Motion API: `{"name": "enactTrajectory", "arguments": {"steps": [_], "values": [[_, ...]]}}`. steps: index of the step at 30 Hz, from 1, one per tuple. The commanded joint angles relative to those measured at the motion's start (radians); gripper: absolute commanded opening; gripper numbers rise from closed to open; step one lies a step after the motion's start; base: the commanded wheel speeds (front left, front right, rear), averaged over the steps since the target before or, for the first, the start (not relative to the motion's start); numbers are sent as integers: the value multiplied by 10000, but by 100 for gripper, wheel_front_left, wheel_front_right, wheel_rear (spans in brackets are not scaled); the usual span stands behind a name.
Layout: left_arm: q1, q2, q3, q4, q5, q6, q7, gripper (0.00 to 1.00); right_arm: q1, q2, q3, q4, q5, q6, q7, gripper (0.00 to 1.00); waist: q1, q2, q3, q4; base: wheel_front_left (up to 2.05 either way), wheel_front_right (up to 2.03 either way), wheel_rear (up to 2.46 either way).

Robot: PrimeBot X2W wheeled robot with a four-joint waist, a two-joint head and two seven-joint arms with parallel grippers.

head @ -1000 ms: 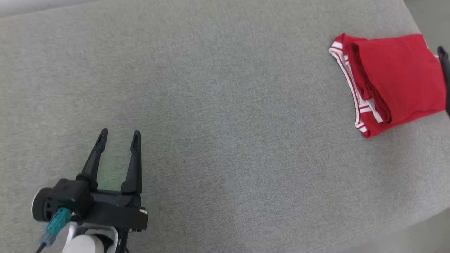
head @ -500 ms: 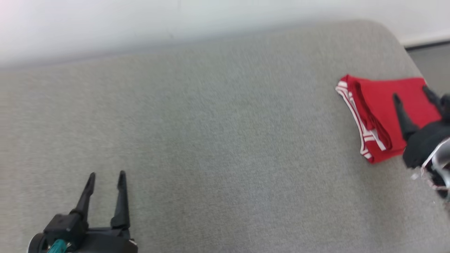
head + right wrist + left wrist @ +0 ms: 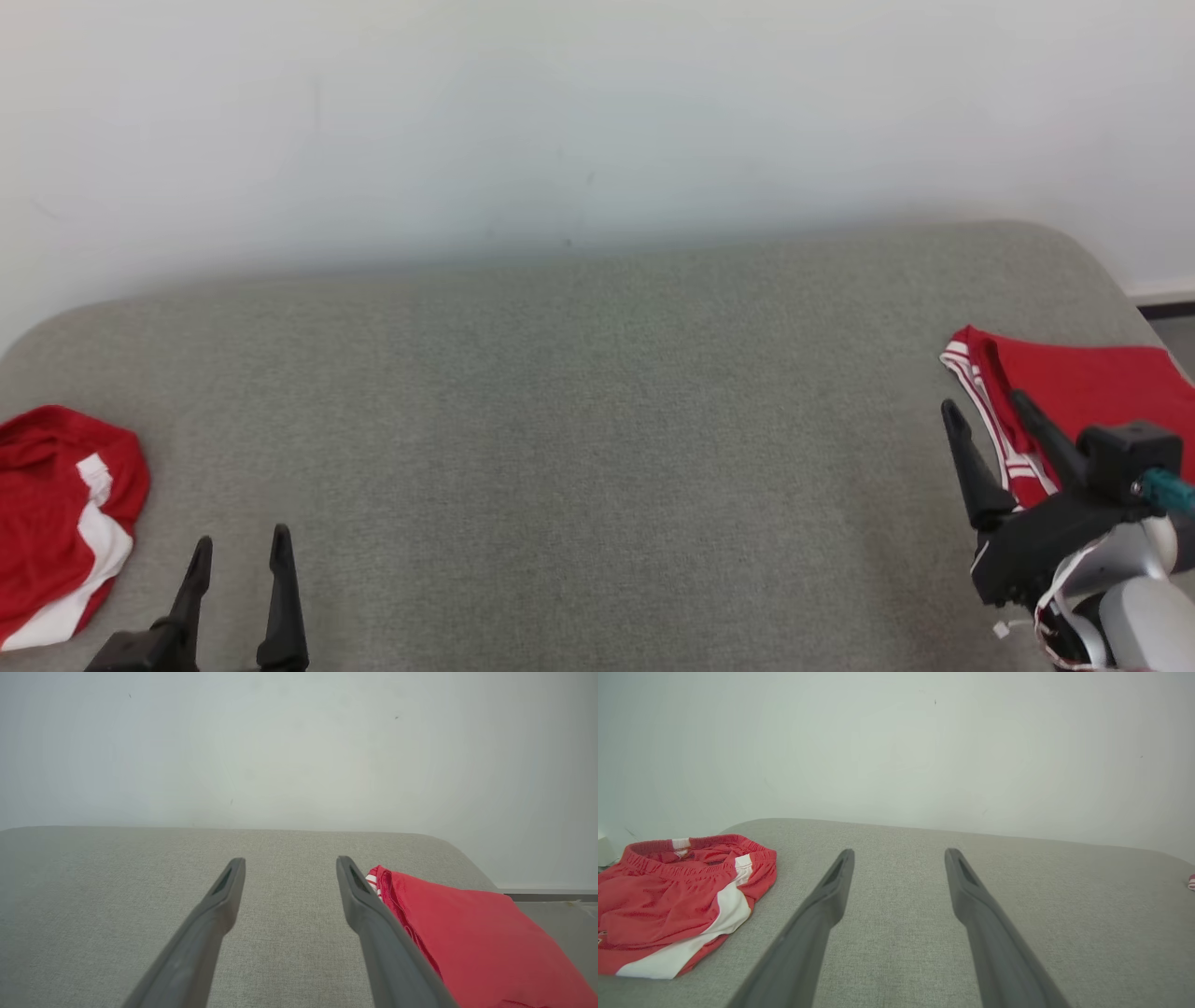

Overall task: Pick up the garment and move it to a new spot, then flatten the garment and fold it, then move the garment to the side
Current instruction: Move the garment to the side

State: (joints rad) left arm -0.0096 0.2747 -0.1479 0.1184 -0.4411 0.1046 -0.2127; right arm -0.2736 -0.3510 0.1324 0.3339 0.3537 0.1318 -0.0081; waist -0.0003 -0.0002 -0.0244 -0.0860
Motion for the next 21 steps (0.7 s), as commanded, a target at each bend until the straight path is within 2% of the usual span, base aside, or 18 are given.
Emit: {"name": "enactTrajectory", "arguments": {"steps": [1, 8, 13, 21], "values": [[174, 5, 37, -6, -86, 29, 7, 100, 208, 58, -81, -134, 14, -19, 24, 100, 3, 2, -511, 467, 0, 0, 0], [773, -32, 162, 92, -264, 176, -45, 100, 1354, 814, -475, -1033, 59, -19, 252, 100, 3, 2, -766, 530, 0, 0, 0], [990, -118, 150, 244, -327, 101, -172, 100, 1946, 1203, -697, -1416, -1, -19, 463, 100, 3, 2, -832, 516, 0, 0, 0], [963, -257, 89, 794, -293, -58, -381, 100, 2400, 1352, -909, -1514, -130, -19, 744, 100, 3, 2, -868, 414, 0, 0, 0]]}}
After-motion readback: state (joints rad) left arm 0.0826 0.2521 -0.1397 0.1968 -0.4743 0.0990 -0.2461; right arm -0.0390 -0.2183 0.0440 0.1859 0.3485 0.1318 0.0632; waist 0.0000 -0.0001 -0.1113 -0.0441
